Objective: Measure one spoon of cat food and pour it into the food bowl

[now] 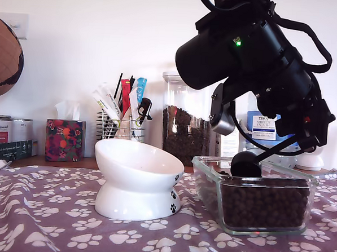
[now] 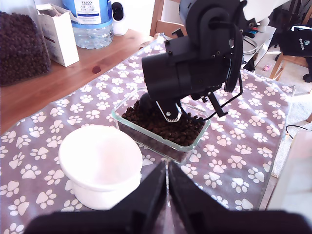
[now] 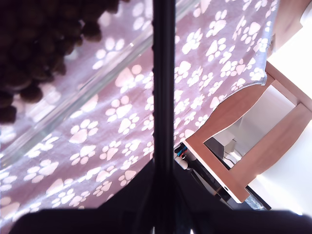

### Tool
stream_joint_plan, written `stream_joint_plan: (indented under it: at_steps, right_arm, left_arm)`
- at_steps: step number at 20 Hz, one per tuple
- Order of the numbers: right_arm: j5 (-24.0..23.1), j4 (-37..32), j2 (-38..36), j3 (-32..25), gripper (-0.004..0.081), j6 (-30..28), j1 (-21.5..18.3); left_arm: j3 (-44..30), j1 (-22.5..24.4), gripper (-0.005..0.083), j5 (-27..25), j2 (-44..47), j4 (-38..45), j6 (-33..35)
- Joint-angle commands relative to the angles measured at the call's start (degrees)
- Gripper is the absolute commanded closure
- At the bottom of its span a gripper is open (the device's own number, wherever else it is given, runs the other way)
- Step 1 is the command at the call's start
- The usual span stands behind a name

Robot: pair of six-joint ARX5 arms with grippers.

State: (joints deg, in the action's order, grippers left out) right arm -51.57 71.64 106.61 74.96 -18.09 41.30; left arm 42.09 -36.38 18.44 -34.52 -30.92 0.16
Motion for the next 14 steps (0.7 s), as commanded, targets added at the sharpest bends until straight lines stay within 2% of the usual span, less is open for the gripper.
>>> stream_joint_plan:
  at_steps: [1, 14]
  right_arm:
    - [0.2, 0.7, 0.1, 0.2, 0.0783, 0.0, 0.7]
    - [10.1, 5.6, 0.1, 0.2, 0.0783, 0.0, 3.7]
  left_arm:
    - [-0.7, -0.1, 0.0796, 0.1, 0.1, 0.3, -0.3]
    - [-0.7, -0.1, 0.0796, 0.2, 0.2, -0.8, -0.3]
